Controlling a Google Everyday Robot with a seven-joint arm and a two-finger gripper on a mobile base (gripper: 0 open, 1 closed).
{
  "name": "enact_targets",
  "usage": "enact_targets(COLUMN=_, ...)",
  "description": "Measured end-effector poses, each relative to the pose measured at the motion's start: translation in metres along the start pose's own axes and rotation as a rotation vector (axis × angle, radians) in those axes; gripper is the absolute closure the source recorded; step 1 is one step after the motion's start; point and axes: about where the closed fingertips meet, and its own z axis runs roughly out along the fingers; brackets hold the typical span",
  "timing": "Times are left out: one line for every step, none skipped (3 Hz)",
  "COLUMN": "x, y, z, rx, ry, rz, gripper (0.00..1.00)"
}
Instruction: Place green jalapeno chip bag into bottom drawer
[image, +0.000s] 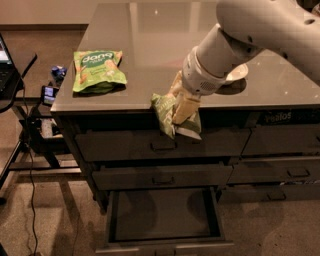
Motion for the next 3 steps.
enact_targets(x=-0.005, y=0.035, z=-0.001, rx=-0.012, ry=-0.007, rz=0.054, gripper=1.00)
enact_targets(x=-0.003, y=0.079, z=0.017, rx=-0.049, ry=-0.021, rz=0.153, gripper=1.00)
enact_targets(x=-0.002, y=0.119, z=0.049, rx=-0.140, ry=-0.032, rz=0.259, gripper=1.00)
